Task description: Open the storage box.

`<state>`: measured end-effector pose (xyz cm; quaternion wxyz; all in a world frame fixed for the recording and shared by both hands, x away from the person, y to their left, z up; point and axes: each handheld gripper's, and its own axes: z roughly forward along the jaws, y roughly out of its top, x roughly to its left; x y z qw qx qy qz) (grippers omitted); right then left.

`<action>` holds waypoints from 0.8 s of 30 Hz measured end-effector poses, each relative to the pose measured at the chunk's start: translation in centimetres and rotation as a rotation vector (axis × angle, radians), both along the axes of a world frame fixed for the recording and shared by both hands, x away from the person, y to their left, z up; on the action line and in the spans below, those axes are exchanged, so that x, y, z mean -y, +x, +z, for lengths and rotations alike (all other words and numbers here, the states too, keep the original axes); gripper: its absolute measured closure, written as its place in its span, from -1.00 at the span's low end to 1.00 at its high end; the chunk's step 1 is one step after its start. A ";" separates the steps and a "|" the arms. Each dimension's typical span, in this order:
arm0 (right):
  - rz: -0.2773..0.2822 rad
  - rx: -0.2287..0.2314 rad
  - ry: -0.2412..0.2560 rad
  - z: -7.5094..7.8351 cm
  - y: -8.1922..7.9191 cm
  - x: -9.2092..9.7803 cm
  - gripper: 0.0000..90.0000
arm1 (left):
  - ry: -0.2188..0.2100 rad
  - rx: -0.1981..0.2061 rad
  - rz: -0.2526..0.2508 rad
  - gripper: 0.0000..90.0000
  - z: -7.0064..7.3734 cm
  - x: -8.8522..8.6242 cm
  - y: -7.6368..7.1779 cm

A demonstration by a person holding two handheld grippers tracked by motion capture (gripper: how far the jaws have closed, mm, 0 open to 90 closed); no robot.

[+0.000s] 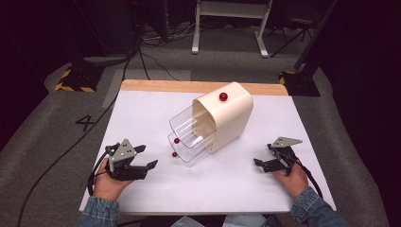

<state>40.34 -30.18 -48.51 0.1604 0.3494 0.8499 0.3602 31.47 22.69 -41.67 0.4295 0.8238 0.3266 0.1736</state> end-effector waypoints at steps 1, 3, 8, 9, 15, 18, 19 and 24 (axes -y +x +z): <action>0.000 0.000 0.000 0.0 0.0 0.0 -0.83 | 0.002 0.000 0.005 -0.35 -0.2 -0.2 0.0; 0.000 0.000 0.000 0.0 0.0 0.0 -0.83 | 0.019 -0.027 0.014 -0.40 -0.7 -0.9 0.0; 0.000 0.000 0.000 0.0 0.0 0.0 -0.83 | 0.047 -0.074 0.032 -0.45 -1.7 -1.4 0.2; 0.000 0.000 -0.001 0.0 0.0 0.0 -0.83 | 0.068 -0.090 0.044 -0.45 -2.3 -1.6 0.3; 0.000 0.000 0.000 0.0 0.0 0.0 -0.83 | 0.087 -0.146 0.100 -0.44 -3.5 -2.6 0.7; 0.000 0.000 0.000 0.0 0.0 0.0 -0.83 | 0.107 -0.176 0.125 -0.42 -4.2 -3.2 0.9; 0.000 0.000 -0.001 0.0 0.0 0.0 -0.83 | 0.114 -0.196 0.138 -0.42 -4.4 -3.4 0.9; 0.000 -0.001 0.000 0.0 0.0 0.0 -0.83 | 0.126 -0.228 0.165 -0.44 -5.5 -4.0 0.7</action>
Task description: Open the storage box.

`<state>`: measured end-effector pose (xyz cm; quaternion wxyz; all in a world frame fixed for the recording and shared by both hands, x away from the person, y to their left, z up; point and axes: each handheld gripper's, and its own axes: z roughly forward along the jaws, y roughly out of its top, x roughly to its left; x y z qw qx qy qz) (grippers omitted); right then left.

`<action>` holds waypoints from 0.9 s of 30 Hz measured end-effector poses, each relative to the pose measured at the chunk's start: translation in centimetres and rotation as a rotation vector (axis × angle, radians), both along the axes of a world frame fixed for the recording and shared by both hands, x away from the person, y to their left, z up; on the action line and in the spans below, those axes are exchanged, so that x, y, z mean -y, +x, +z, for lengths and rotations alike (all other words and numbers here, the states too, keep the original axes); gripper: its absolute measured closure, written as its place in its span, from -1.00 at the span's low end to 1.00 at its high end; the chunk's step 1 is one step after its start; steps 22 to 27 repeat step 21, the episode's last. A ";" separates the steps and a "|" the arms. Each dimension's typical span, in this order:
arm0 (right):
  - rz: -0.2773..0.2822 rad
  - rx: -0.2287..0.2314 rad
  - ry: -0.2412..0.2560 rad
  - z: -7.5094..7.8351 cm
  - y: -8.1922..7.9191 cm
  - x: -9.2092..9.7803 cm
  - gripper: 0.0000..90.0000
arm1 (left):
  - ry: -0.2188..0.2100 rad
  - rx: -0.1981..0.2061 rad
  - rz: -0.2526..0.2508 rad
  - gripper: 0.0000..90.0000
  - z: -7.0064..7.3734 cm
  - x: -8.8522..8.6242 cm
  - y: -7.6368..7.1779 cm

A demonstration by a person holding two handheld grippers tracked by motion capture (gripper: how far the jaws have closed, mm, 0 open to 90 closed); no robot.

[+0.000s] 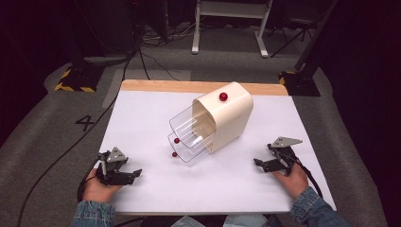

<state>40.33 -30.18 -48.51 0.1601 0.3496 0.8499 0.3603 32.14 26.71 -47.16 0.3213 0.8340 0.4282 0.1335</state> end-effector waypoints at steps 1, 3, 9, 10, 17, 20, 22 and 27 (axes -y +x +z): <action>0.000 0.000 0.000 0.0 0.0 0.0 -0.83 | 0.005 0.001 -0.001 -0.44 -0.1 0.0 -0.1; 0.000 0.000 0.000 0.0 0.0 0.0 -0.83 | 0.026 0.011 -0.016 -0.50 -0.3 0.0 -0.2; 0.000 0.001 -0.001 0.0 0.0 0.0 -0.83 | 0.010 0.049 -0.039 -0.65 -1.0 -0.4 -0.3; 0.000 0.001 -0.001 0.0 0.0 0.0 -0.83 | 0.005 0.042 -0.044 -0.65 -1.0 -0.4 -0.2; 0.000 0.001 -0.001 0.0 0.0 0.0 -0.83 | 0.019 0.057 -0.046 -0.68 -1.0 -0.2 -0.4; 0.000 0.000 -0.001 0.0 0.0 0.0 -0.83 | 0.016 0.053 -0.046 -0.68 -1.0 -0.2 -0.4; 0.000 0.000 -0.001 0.0 0.0 0.0 -0.83 | 0.018 0.054 -0.046 -0.68 -1.0 -0.2 -0.4; 0.000 0.000 -0.001 0.0 0.0 0.0 -0.83 | 0.018 0.054 -0.046 -0.68 -1.0 -0.2 -0.4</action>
